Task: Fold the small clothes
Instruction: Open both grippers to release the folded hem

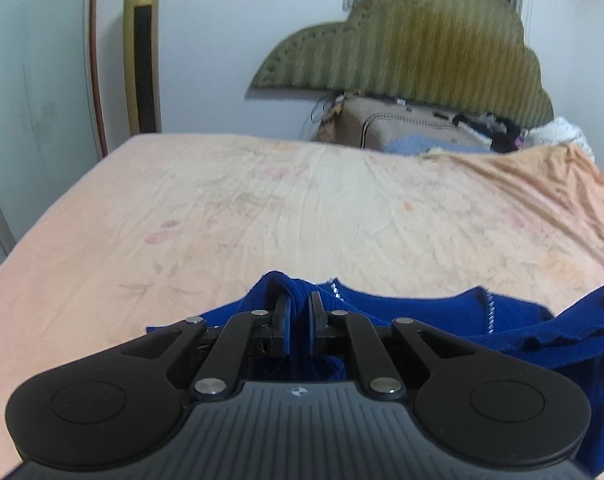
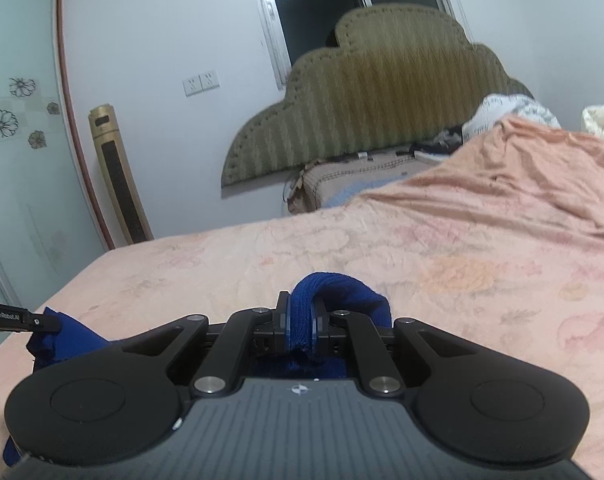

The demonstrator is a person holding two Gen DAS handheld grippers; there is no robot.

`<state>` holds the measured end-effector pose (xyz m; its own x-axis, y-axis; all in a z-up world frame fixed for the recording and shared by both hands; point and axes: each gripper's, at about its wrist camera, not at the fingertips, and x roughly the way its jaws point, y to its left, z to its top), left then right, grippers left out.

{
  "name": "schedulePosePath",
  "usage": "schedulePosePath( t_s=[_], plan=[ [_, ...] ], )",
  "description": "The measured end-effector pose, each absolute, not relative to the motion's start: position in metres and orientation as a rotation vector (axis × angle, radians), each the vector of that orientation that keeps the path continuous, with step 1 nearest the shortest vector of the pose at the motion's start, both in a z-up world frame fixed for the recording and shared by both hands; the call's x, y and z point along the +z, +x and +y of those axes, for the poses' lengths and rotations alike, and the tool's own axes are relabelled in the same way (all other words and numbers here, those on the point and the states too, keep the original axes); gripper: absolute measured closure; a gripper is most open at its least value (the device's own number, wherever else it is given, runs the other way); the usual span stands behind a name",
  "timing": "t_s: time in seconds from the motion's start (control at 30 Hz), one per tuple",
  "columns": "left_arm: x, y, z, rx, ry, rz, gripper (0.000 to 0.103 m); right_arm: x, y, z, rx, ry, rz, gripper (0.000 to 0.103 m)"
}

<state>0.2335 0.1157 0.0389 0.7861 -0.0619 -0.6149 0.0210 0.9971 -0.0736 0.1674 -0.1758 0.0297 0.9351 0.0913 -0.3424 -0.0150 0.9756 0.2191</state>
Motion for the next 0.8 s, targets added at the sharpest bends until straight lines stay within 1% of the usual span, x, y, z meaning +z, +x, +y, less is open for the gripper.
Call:
schedulePosePath(
  t_s=[0.27, 0.33, 0.37, 0.4, 0.43, 0.47, 0.5, 0.53, 0.57, 0.6, 0.63, 0.67, 0.7, 0.8],
  plan=[
    [0.004, 0.265, 0.119, -0.069, -0.107, 0.808, 0.095, 0.000, 0.197, -0.183, 0.054, 0.268, 0.465, 0.089],
    [0.000, 0.269, 0.122, -0.081, -0.130, 0.839, 0.095, -0.004, 0.204, -0.183, 0.065, 0.269, 0.492, 0.084],
    [-0.002, 0.272, 0.125, -0.091, -0.147, 0.856, 0.094, -0.006, 0.208, -0.184, 0.074, 0.270, 0.513, 0.084],
    [-0.002, 0.274, 0.127, -0.098, -0.162, 0.869, 0.094, -0.007, 0.213, -0.185, 0.085, 0.275, 0.531, 0.081],
    [-0.003, 0.277, 0.131, -0.107, -0.184, 0.884, 0.094, -0.008, 0.217, -0.186, 0.095, 0.285, 0.550, 0.069],
    [-0.003, 0.280, 0.136, -0.117, -0.215, 0.900, 0.094, -0.008, 0.222, -0.189, 0.108, 0.304, 0.567, 0.065],
    [-0.004, 0.284, 0.141, -0.125, -0.252, 0.915, 0.093, -0.008, 0.227, -0.192, 0.123, 0.331, 0.576, 0.055],
    [-0.004, 0.288, 0.147, -0.130, -0.303, 0.926, 0.092, -0.008, 0.232, -0.195, 0.131, 0.361, 0.576, 0.050],
    [-0.005, 0.292, 0.157, -0.135, -0.379, 0.932, 0.087, -0.007, 0.237, -0.199, 0.132, 0.387, 0.569, 0.049],
    [-0.006, 0.295, 0.164, -0.136, -0.440, 0.930, 0.076, -0.007, 0.242, -0.204, 0.126, 0.411, 0.562, 0.047],
    [-0.007, 0.297, 0.173, -0.135, -0.513, 0.920, 0.067, -0.008, 0.246, -0.209, 0.112, 0.437, 0.558, 0.045],
    [-0.008, 0.298, 0.180, -0.135, -0.564, 0.909, 0.043, -0.009, 0.251, -0.214, 0.096, 0.468, 0.556, 0.043],
    [-0.008, 0.296, 0.186, -0.133, -0.608, 0.890, 0.028, -0.011, 0.255, -0.220, 0.088, 0.493, 0.558, 0.042],
    [-0.004, 0.291, 0.194, -0.129, -0.622, 0.855, 0.027, -0.011, 0.253, -0.225, 0.060, 0.482, 0.548, 0.042]
  ],
)
